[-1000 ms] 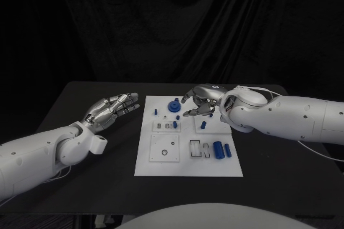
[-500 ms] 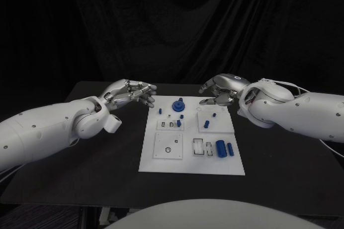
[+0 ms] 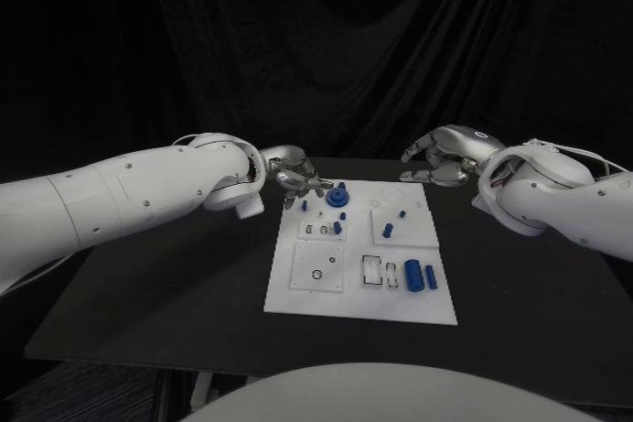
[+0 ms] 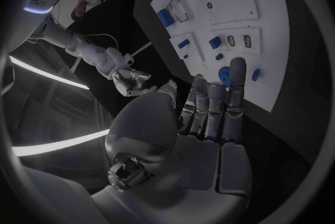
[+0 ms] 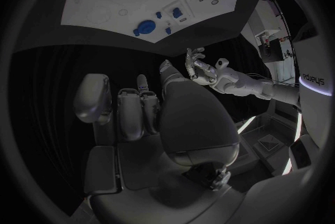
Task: Assemble the parts on the task board
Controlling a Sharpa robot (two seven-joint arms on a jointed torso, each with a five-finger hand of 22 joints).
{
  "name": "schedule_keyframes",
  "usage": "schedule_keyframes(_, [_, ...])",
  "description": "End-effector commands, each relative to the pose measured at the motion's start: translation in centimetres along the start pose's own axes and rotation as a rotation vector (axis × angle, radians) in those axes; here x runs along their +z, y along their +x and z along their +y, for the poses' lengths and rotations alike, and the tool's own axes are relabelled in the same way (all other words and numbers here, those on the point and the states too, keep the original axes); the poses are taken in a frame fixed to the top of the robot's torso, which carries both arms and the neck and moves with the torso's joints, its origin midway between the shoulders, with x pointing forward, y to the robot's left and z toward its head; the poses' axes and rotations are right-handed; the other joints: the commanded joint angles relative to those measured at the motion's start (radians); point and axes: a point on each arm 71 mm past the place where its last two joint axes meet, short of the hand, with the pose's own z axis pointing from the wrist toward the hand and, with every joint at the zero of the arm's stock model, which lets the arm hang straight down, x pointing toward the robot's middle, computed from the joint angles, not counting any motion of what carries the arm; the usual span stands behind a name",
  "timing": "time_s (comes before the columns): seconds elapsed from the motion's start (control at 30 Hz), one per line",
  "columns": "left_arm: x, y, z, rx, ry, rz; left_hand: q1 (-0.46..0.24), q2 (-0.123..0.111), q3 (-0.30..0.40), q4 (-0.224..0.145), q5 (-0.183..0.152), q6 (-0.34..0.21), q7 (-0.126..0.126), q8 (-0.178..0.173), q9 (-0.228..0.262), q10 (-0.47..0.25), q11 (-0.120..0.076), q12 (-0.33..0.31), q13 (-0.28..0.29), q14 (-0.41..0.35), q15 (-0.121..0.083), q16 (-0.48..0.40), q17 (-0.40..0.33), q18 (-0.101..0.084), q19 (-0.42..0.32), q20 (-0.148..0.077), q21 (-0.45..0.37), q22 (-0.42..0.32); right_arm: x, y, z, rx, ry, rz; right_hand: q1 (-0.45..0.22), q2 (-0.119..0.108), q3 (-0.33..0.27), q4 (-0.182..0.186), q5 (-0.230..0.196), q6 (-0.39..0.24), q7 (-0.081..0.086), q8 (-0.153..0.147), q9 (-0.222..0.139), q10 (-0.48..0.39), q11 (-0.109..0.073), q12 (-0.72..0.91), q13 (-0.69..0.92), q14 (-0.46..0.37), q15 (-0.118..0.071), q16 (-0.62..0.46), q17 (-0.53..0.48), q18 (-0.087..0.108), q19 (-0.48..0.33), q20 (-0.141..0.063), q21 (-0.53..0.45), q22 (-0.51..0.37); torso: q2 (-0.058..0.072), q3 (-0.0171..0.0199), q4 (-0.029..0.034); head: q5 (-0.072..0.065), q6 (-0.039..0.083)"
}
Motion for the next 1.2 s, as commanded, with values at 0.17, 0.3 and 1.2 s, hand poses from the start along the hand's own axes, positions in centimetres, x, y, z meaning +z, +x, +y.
schedule_keyframes(0.17, [1.4,0.5,-0.3,0.134,-0.261,0.043,-0.09,0.001,-0.04,0.015,-0.022,-0.037,-0.036,0.169,0.26,0.551,-0.046,0.313,0.613,0.486,-0.044,0.187,0.586,-0.028,0.218,-0.041,0.252,0.34,0.2,-0.5,-0.5,-0.006,0.05,-0.008,0.007,0.001,-0.002,-0.007,0.001,0.006,0.001,0.004,-0.001,0.009,-0.001,0.006,0.102,0.043,-0.003,0.01,0.108,-0.018,0.01,-0.001,0.012,0.156,-0.006,0.006,-0.0121,0.014,0.0])
schedule_keyframes(0.3, [2.5,0.6,-1.3,0.148,-0.308,0.03,-0.138,0.009,-0.066,0.02,-0.021,-0.102,-0.065,0.359,0.548,0.715,-0.071,0.373,0.769,0.597,-0.073,0.203,0.735,-0.057,0.35,-0.07,0.342,0.505,0.1,-0.8,-0.8,-0.007,0.063,-0.028,0.007,0.001,-0.003,-0.007,0.001,0.008,0.001,0.005,-0.001,0.009,-0.001,0.004,0.1,0.043,-0.003,0.009,0.108,-0.018,0.011,-0.001,0.013,0.156,-0.006,0.0112,-0.016,0.011,0.0])
schedule_keyframes(1.2, [5.8,2.5,-3.2,0.186,-0.443,0.069,-0.165,0.009,-0.068,-0.01,0.001,-0.067,-0.114,0.37,0.829,0.715,-0.124,0.373,0.769,0.597,-0.128,0.203,0.735,-0.1,0.518,-0.125,0.428,0.71,1.1,-0.7,-1.7,-0.028,0.122,0.002,0.007,0.001,-0.004,-0.007,0.001,0.008,0.001,0.003,-0.003,-0.001,-0.001,-0.008,0.089,0.041,-0.003,-0.002,0.1,-0.016,0.007,-0.001,0.0,0.152,0.0,0.0204,-0.0399,0.038,0.0])
